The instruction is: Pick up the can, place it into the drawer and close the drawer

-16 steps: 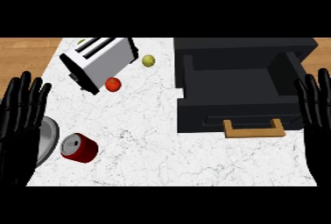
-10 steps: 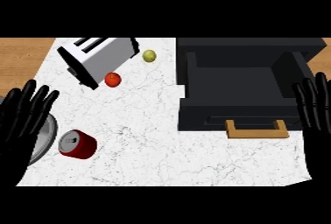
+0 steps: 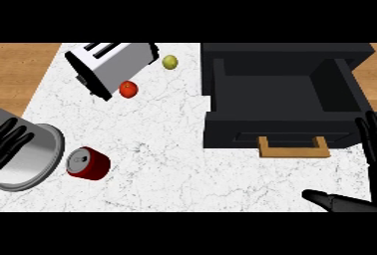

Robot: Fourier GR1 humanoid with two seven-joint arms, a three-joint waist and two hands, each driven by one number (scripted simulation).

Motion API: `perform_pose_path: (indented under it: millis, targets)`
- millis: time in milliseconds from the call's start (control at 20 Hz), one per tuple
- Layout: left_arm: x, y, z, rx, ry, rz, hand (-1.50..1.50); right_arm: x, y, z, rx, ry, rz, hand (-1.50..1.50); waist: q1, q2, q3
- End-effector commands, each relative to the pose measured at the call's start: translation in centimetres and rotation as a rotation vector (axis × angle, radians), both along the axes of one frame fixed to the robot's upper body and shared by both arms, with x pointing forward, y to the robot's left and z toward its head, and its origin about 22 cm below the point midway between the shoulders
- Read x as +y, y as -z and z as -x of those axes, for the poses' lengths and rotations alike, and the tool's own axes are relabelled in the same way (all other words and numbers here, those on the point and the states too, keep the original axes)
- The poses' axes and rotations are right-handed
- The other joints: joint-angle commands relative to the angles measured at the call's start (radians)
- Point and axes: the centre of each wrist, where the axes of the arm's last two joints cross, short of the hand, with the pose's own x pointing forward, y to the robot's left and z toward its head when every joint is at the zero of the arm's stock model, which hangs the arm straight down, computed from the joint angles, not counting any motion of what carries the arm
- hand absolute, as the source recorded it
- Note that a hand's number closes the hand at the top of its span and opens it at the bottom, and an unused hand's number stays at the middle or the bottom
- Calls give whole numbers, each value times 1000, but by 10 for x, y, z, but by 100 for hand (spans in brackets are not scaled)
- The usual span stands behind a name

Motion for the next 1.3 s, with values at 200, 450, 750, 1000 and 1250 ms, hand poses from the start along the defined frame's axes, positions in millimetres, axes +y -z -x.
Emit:
perform_pose_path:
  millis: [200, 450, 750, 1000, 1250]
  targets:
    - [72, -15, 21, 36, 21, -12, -150, -37, 0, 22, 26, 25, 6, -150, 0, 0, 0]
    - [69, -28, 39, 74, 27, 9, -150, -53, 22, 54, 20, 28, -3, -150, -2, -1, 1]
    - [82, -33, 13, 169, -27, 110, -150, -53, 23, 36, 20, 9, -16, -150, -5, 2, 1]
    - [78, -23, 4, 227, -7, 186, -150, -66, 15, 65, 56, -14, -8, -150, -13, 2, 1]
    - [78, -15, -9, 282, 0, 211, -150, -83, 5, 70, 2, 4, -18, -150, -15, 3, 0]
